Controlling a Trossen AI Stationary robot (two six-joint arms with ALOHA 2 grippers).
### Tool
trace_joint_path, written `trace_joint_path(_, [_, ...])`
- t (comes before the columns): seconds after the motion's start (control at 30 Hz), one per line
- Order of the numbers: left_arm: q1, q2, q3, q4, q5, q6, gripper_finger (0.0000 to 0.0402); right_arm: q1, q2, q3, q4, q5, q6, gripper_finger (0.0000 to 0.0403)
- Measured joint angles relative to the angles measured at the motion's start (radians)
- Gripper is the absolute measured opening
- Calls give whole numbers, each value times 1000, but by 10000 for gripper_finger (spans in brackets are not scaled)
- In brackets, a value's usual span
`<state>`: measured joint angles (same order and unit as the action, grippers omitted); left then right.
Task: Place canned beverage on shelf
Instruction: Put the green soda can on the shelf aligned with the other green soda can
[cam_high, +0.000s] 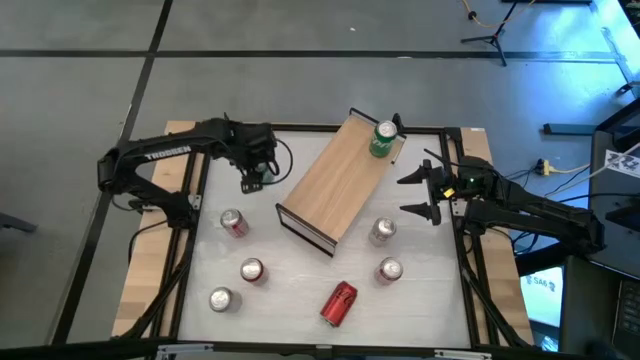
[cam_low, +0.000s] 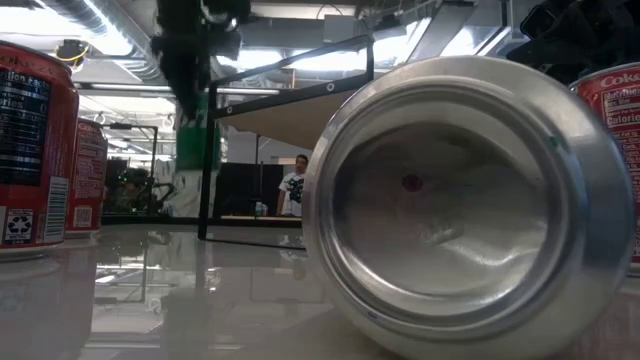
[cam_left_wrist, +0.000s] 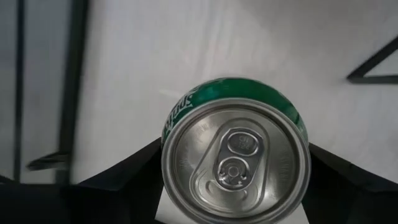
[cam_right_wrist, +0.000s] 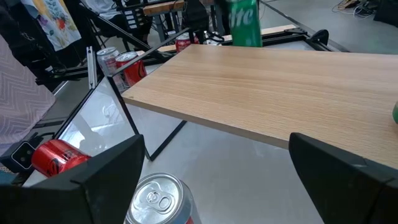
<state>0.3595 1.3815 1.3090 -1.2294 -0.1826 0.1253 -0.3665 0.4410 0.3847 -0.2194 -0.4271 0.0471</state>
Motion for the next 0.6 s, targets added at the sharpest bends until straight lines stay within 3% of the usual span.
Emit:
trace_joint_path(0.37, [0, 0, 309, -8, -14, -45, 277, 0, 0, 0, 0, 0, 0, 392])
trace_joint_path(0.6, [-2, 17, 359, 139, 54, -71, 277, 0, 0, 0, 0, 0, 0, 392])
